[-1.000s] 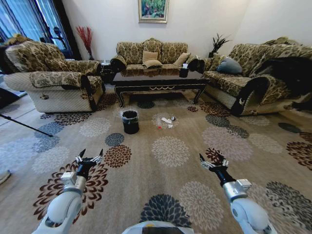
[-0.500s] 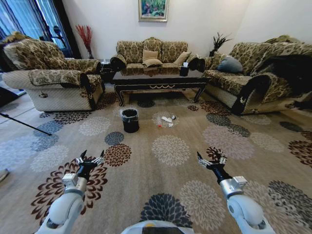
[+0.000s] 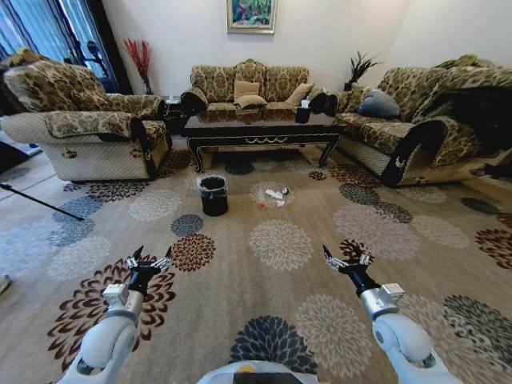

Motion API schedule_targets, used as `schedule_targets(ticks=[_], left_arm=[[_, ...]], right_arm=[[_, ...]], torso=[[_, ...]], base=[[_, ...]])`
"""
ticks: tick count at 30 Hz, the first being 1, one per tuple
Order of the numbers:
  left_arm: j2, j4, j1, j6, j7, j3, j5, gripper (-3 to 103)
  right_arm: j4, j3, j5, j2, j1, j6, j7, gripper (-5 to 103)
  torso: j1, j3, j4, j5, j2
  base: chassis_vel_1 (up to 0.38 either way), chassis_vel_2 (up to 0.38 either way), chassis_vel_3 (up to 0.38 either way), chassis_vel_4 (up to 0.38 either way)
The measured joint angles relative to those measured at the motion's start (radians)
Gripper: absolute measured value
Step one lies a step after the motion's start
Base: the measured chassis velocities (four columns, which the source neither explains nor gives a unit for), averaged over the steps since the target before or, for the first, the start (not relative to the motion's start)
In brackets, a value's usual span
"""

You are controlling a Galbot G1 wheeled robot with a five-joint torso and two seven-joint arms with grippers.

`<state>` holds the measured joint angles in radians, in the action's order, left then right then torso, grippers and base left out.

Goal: Move to the front of the table and pick up the trash from the floor, then place it into the trash bin.

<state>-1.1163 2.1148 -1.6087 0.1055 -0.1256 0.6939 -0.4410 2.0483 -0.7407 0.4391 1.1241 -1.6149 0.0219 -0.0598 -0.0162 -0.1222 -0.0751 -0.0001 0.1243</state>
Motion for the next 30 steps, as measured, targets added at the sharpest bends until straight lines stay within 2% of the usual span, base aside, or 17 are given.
schedule_targets(ticks=[18, 30], left_arm=[[-0.001, 0.006, -0.011, 0.004, -0.008, 0.001, 0.006, 100], [-0.014, 0.006, -0.016, 0.004, -0.009, -0.008, 0.01, 100]], right_arm=[[0.014, 0.011, -0.031, 0.034, -0.022, -0.005, -0.013, 100], [0.014, 0.003, -0.031, 0.024, -0.03, -0.006, -0.016, 100]], torso=[[0.015, 0.057, 0.0001, 0.0, -0.072], [0.014, 0.103, 0.0001, 0.0, -0.117]], base=[[0.0, 0.0, 0.0, 0.0], [0.0, 0.0, 0.0, 0.0]])
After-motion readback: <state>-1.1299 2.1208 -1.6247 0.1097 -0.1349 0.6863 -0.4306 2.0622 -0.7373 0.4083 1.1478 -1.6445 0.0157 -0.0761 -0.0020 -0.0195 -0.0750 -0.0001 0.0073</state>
